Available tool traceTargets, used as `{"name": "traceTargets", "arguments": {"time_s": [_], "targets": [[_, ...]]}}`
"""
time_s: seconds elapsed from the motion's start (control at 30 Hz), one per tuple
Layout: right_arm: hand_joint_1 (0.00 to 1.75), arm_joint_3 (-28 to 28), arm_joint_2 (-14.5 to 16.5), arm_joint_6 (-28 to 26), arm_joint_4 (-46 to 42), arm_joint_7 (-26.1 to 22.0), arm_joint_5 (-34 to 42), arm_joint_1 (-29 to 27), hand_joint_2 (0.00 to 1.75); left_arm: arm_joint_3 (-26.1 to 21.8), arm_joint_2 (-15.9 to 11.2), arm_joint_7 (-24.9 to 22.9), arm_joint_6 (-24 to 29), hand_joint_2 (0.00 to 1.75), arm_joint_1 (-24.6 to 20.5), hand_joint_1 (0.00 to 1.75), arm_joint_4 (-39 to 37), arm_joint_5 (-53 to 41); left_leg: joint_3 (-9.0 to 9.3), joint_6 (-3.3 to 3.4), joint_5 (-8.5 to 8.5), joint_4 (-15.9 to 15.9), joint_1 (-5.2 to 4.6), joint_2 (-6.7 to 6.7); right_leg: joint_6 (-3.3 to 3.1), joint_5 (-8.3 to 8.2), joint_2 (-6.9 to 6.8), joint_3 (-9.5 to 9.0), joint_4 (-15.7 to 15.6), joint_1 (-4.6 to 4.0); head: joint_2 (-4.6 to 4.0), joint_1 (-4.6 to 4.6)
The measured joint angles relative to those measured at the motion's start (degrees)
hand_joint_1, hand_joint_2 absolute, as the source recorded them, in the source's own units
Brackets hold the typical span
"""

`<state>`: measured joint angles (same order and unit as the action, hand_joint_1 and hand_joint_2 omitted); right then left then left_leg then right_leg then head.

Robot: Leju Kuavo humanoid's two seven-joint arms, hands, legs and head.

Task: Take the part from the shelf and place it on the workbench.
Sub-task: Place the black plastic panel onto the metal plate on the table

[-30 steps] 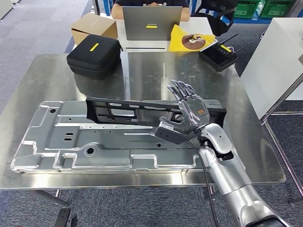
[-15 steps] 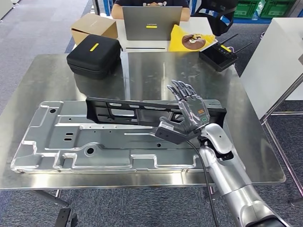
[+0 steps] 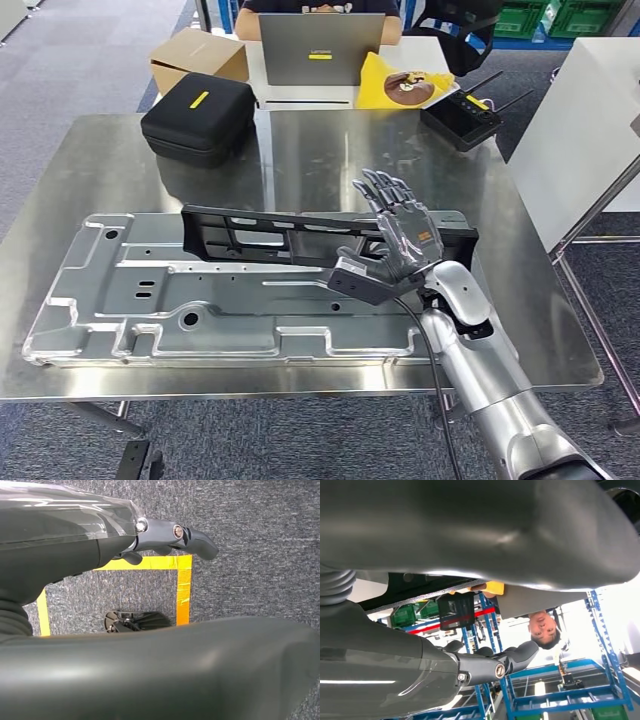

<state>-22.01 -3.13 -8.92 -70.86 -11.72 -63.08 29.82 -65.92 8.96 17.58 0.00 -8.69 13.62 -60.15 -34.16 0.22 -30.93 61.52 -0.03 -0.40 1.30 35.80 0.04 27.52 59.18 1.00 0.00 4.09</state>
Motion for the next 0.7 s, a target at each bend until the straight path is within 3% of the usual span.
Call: {"name": "traceTargets", "arguments": {"time_s": [0.7], "targets": [[0.00, 0.0, 0.0, 0.0, 0.1, 0.0, 0.0, 0.0, 0.00, 0.0, 0.0, 0.0, 0.0, 0.00, 0.0, 0.00, 0.0, 0.0, 0.01, 0.00, 0.00, 0.0, 0.00, 0.00, 0.00, 0.00, 0.00, -0.01, 0.0, 0.00, 0.00, 0.00]]}}
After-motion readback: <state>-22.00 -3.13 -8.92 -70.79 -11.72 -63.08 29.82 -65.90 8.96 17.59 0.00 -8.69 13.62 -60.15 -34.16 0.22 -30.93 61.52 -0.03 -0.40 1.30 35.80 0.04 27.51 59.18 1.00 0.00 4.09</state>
